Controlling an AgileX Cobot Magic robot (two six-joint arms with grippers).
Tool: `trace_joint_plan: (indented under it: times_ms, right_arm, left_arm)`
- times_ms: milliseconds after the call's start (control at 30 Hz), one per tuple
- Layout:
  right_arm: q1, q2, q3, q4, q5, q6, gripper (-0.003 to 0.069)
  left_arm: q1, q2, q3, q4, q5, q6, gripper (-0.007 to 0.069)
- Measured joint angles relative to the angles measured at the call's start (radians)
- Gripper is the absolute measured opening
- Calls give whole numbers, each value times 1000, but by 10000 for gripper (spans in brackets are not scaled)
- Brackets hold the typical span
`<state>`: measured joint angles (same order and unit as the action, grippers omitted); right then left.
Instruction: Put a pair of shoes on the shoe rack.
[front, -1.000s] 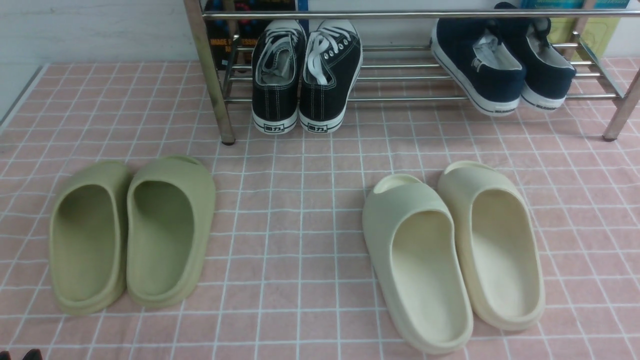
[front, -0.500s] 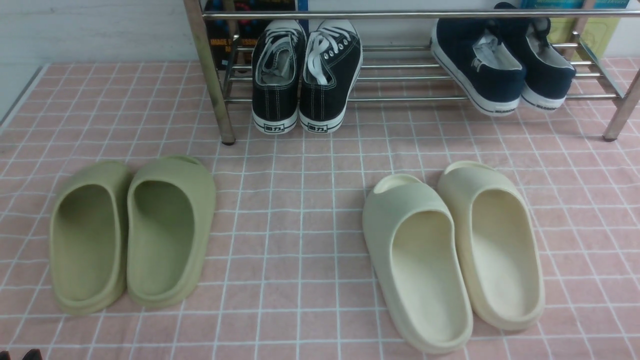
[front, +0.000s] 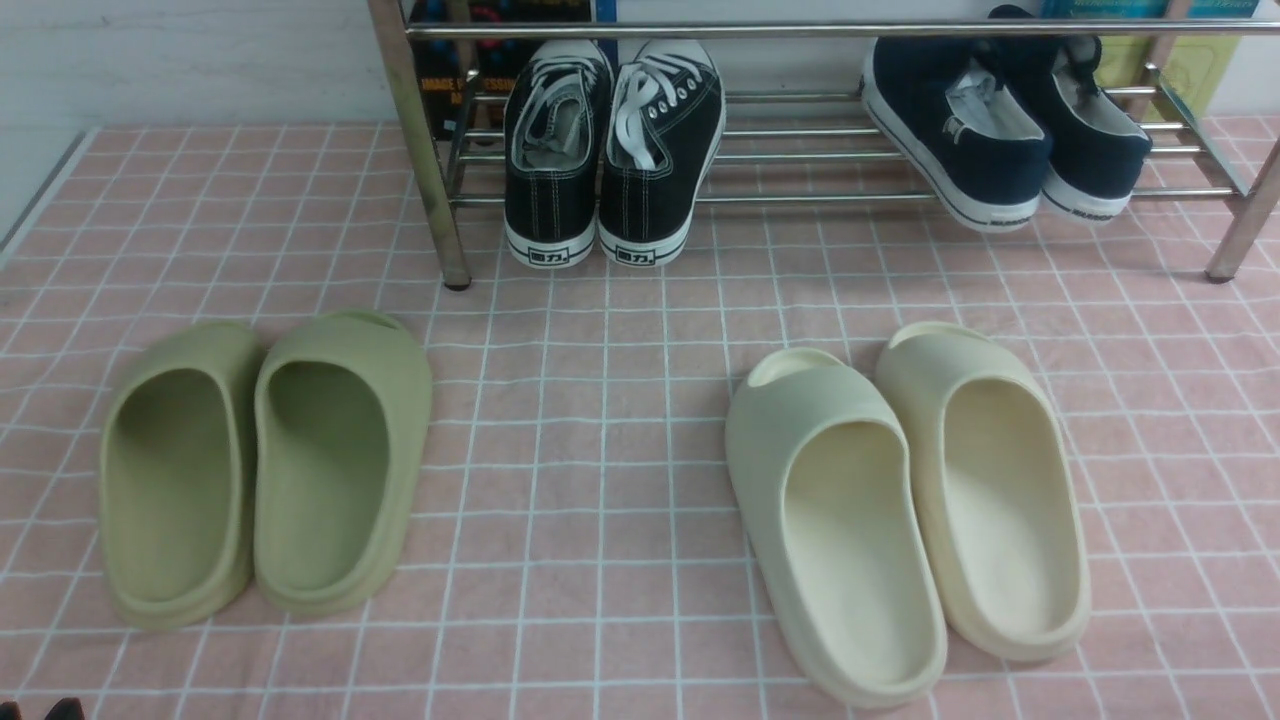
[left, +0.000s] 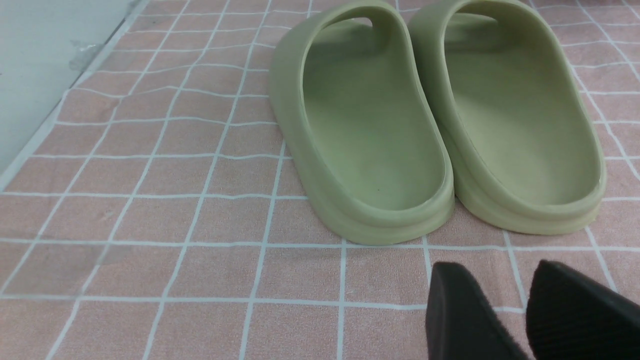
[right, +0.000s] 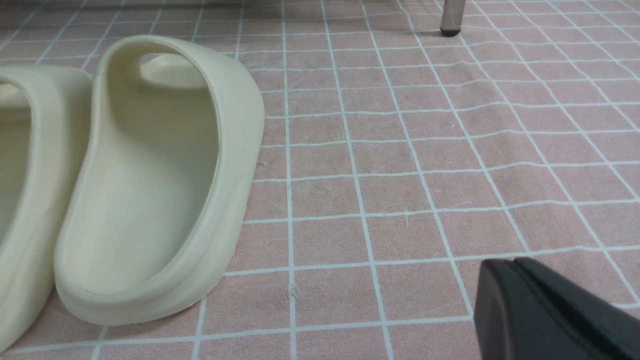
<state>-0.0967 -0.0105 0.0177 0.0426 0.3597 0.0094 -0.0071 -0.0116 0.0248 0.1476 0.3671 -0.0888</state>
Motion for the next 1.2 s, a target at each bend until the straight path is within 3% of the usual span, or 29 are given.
trace_joint_plan:
  times_ms: [1200]
  right_arm:
    - [0,0,0,0,1,2,-9]
  left_arm:
    - [0,0,0,1,0,0,240]
